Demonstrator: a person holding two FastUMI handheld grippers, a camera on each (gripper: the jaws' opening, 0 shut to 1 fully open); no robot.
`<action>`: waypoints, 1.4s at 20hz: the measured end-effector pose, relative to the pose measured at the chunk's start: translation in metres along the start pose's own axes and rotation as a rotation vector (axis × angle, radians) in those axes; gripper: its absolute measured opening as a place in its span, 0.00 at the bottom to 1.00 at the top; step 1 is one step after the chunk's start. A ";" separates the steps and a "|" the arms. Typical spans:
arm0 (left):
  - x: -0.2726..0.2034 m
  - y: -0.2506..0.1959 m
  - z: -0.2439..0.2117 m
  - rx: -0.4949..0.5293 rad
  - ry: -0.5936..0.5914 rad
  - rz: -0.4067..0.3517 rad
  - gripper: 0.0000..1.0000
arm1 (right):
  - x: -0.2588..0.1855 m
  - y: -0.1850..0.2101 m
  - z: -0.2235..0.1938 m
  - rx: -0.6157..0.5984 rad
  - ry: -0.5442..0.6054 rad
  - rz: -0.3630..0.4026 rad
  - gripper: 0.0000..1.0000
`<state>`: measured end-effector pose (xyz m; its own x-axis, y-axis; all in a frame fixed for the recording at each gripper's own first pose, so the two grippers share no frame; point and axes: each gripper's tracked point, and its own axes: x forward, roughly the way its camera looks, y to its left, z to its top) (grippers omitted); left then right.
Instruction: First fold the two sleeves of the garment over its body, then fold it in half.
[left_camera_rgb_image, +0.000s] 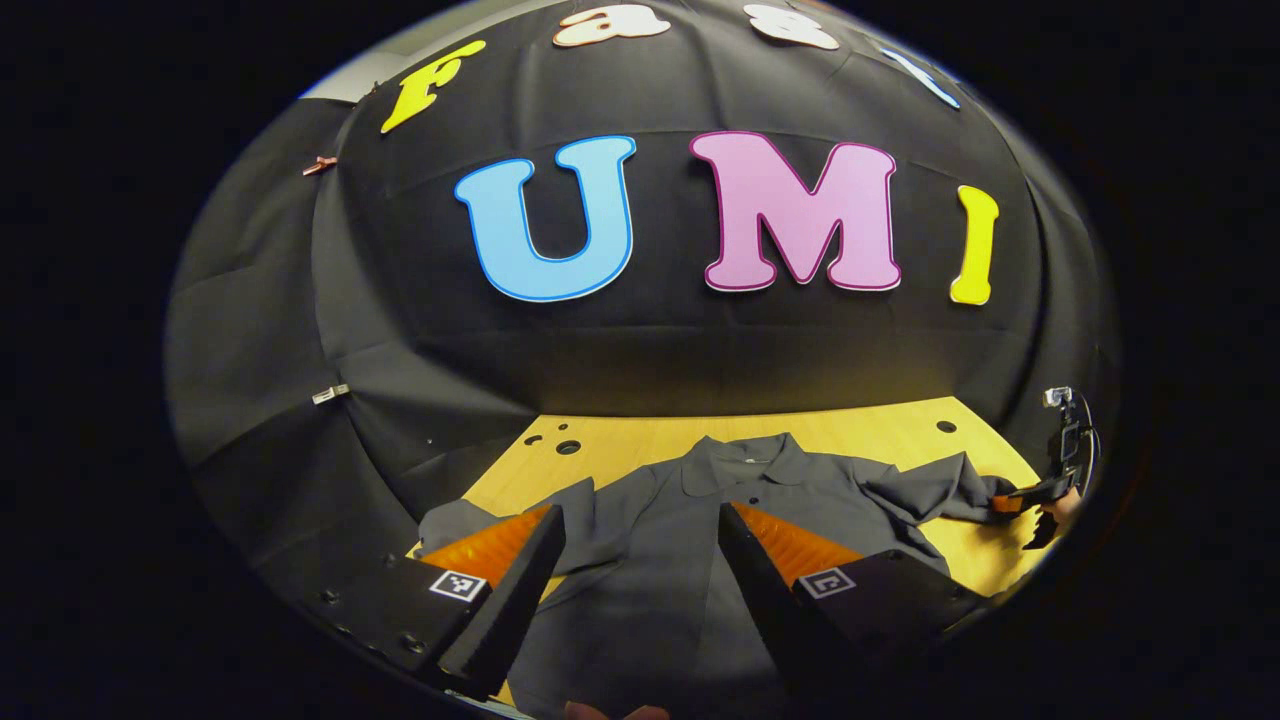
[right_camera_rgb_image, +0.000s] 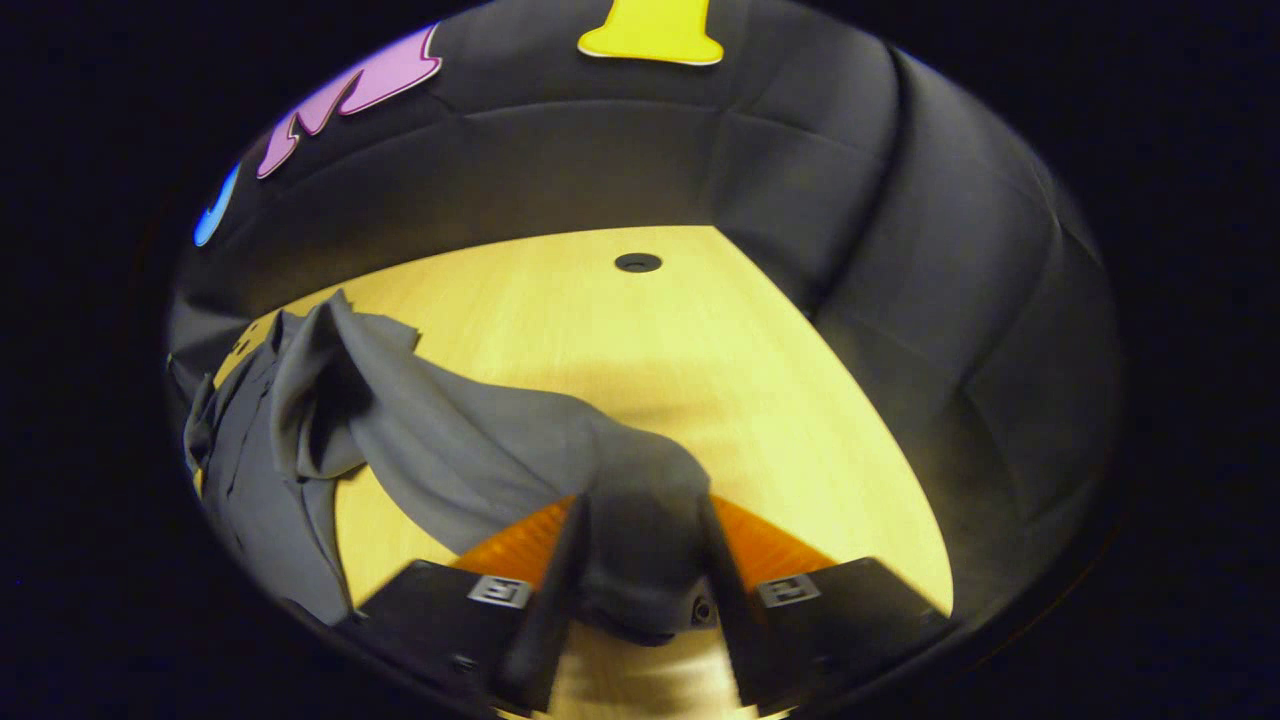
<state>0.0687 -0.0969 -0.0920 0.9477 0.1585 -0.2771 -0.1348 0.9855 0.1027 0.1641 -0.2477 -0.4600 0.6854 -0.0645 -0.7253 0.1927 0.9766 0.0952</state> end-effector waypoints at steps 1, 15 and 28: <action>0.000 0.000 0.001 -0.002 -0.002 0.002 0.98 | -0.002 -0.003 0.000 -0.007 0.001 -0.004 0.41; -0.010 0.040 -0.009 -0.005 -0.012 0.063 0.97 | -0.061 -0.084 0.070 0.114 -0.236 -0.247 0.11; 0.020 0.153 -0.016 -0.003 -0.077 0.009 0.98 | -0.279 0.042 0.179 0.061 -0.639 -0.128 0.11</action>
<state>0.0627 0.0585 -0.0974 0.9659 0.1622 -0.2020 -0.1441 0.9843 0.1015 0.1067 -0.2255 -0.1318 0.9332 -0.3067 -0.1874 0.3268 0.9411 0.0871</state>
